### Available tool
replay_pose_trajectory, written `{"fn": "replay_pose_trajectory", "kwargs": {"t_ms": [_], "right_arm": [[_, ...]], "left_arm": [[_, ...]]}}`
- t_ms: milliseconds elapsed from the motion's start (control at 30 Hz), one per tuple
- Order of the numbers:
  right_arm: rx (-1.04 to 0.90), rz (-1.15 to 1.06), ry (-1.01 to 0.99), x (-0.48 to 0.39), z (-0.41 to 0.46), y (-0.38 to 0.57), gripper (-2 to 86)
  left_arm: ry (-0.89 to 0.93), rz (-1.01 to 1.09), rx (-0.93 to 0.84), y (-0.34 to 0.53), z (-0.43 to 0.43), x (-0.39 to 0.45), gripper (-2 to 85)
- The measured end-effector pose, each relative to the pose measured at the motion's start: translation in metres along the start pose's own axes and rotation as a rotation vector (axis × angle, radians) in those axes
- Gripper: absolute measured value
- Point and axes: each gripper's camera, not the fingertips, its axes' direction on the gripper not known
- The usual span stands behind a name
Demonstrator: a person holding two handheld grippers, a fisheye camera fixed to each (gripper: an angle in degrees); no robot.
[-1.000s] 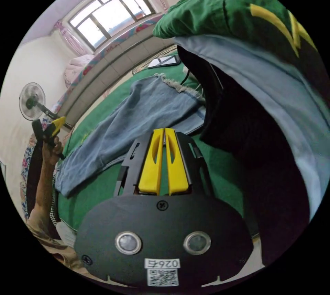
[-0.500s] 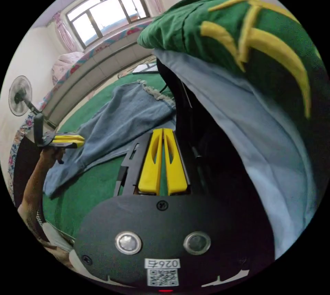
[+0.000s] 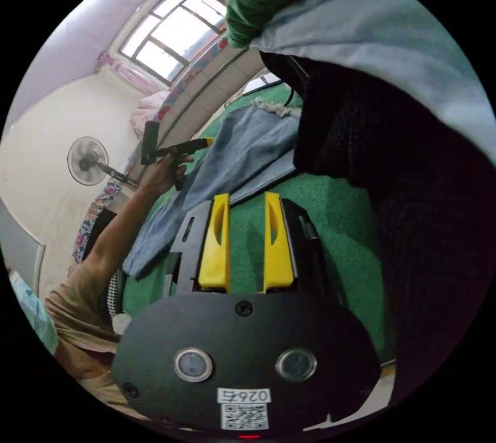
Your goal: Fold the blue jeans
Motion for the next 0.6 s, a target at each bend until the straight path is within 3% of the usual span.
{"fn": "replay_pose_trajectory", "kwargs": {"t_ms": [67, 133, 233, 333, 467, 600], "right_arm": [[-0.010, -0.126, 0.116, -0.025, 0.006, 0.003, 3.4], [-0.020, -0.303, 0.377, -0.063, 0.020, 0.007, 1.5], [0.021, -0.524, 0.616, -0.108, 0.036, 0.019, -0.2], [0.014, -0.754, 0.885, -0.136, 0.071, 0.023, -0.8], [-0.115, -0.976, 0.946, -0.142, 0.123, 0.022, 2.5], [-0.281, -1.018, 0.863, -0.130, 0.160, 0.013, 8.2]], "left_arm": [[-0.008, 0.015, 0.022, 0.007, 0.005, -0.001, 12.5], [0.025, -0.001, 0.092, 0.022, 0.000, -0.006, 12.1], [0.114, 0.025, 0.223, 0.056, -0.022, -0.002, 10.2], [0.066, 0.184, 0.216, 0.089, -0.029, 0.038, 11.3], [0.007, 0.425, 0.044, 0.114, 0.021, 0.101, 15.9], [0.025, 0.472, -0.130, 0.113, 0.080, 0.109, 14.1]]}}
